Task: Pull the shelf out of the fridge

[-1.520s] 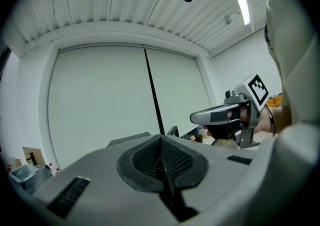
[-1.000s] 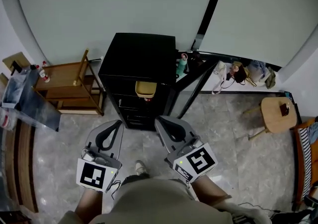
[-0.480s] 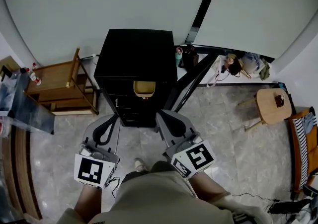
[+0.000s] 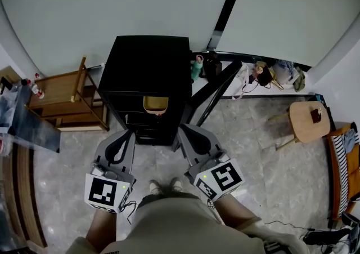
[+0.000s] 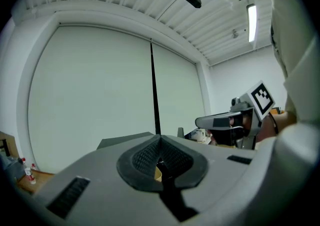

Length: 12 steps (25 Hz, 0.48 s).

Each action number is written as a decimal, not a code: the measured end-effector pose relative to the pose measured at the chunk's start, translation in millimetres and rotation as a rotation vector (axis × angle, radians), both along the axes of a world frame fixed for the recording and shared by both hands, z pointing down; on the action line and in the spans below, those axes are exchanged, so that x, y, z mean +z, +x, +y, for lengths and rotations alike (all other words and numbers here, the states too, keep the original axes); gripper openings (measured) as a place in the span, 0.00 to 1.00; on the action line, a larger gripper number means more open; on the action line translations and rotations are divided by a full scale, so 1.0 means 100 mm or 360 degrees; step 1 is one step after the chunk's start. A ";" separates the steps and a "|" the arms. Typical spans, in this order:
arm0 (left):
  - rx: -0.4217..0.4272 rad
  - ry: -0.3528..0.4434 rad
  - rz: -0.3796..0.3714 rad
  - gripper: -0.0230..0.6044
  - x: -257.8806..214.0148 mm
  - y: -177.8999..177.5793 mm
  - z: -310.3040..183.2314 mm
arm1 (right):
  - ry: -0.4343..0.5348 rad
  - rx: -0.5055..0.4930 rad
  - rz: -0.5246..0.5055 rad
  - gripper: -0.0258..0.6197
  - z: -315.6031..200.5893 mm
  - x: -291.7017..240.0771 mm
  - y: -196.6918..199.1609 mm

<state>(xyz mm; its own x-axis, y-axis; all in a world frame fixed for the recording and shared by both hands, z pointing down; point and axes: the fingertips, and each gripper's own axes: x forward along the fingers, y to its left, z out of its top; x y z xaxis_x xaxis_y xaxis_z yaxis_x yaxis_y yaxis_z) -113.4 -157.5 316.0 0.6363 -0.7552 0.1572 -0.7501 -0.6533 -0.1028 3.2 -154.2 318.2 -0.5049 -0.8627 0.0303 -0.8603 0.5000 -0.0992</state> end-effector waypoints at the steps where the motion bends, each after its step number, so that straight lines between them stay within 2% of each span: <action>1: -0.0005 -0.0006 0.0000 0.05 0.00 0.04 -0.01 | -0.0005 -0.0008 0.0013 0.03 -0.02 0.01 0.03; 6: -0.0063 -0.0066 0.0013 0.05 0.03 0.12 -0.07 | -0.0051 -0.0064 -0.0003 0.03 -0.10 0.07 0.09; 9: -0.0083 -0.0068 0.0067 0.05 0.05 0.19 -0.15 | -0.0073 -0.0033 -0.0028 0.03 -0.17 0.14 0.18; 12: -0.0180 -0.0149 0.0132 0.05 0.15 0.11 -0.30 | -0.0138 0.0023 -0.0053 0.04 -0.27 0.27 0.22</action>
